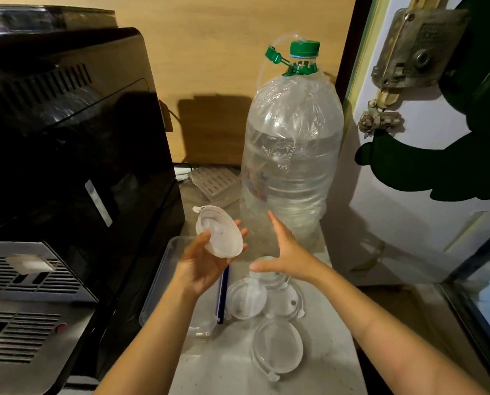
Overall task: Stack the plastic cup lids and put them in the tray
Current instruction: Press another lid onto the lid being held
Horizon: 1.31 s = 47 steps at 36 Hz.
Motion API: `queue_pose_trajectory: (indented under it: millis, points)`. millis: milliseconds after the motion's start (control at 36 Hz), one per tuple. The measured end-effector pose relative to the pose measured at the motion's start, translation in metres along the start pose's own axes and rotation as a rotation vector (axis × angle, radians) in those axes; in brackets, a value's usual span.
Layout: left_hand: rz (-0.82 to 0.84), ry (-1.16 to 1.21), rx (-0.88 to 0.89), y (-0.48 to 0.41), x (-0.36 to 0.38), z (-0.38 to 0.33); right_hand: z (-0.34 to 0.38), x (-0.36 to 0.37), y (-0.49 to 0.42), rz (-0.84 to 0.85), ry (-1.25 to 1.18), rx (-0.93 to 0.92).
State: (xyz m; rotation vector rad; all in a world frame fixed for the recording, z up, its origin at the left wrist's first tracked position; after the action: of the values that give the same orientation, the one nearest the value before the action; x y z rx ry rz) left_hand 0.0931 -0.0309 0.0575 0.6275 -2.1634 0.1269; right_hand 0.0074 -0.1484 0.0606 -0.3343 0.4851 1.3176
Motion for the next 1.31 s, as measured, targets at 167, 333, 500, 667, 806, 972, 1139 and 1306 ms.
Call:
queue_pose_trajectory:
  millis: [167, 333, 500, 667, 806, 972, 1139, 1306]
  points:
    - [-0.016, -0.058, -0.006, 0.01, -0.014, -0.009, -0.023, 0.039, -0.013, 0.34, 0.484, 0.009]
    - [-0.058, -0.123, -0.018, 0.019, -0.018, -0.011, -0.042, 0.08, -0.023, 0.501, 0.776, -0.01]
    - [-0.071, -0.146, -0.04, 0.023, -0.02, -0.01, -0.045, 0.097, -0.024, 0.578, 0.957, -0.015]
    - [-0.069, -0.135, -0.049, 0.022, -0.021, -0.006, -0.049, 0.1, -0.025, 0.586, 1.005, 0.001]
    - [-0.05, -0.132, -0.041, 0.02, -0.017, -0.006, -0.044, 0.098, -0.024, 0.568, 0.989, 0.006]
    - [-0.022, -0.139, -0.041, 0.016, -0.014, -0.007, -0.033, 0.081, -0.021, 0.517, 0.935, -0.037]
    - [-0.01, -0.124, -0.037, 0.013, -0.011, -0.005, -0.018, 0.045, -0.018, 0.488, 0.971, -0.032]
    - [-0.026, -0.103, -0.032, 0.009, -0.011, -0.001, 0.026, -0.022, -0.005, 0.299, 0.919, -0.006]
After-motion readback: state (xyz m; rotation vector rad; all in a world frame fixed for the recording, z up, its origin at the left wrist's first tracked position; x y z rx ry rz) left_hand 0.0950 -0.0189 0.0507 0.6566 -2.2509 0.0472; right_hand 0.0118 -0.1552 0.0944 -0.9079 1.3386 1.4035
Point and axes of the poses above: each hand's wrist, its own y-axis away from the middle knuckle, its own x-axis out of the palm, z = x × y, the point moved 6 cm from there along -y, towards the middle knuckle, and after that the axes turned 7 degrees about -x, right-handed, at the moved point
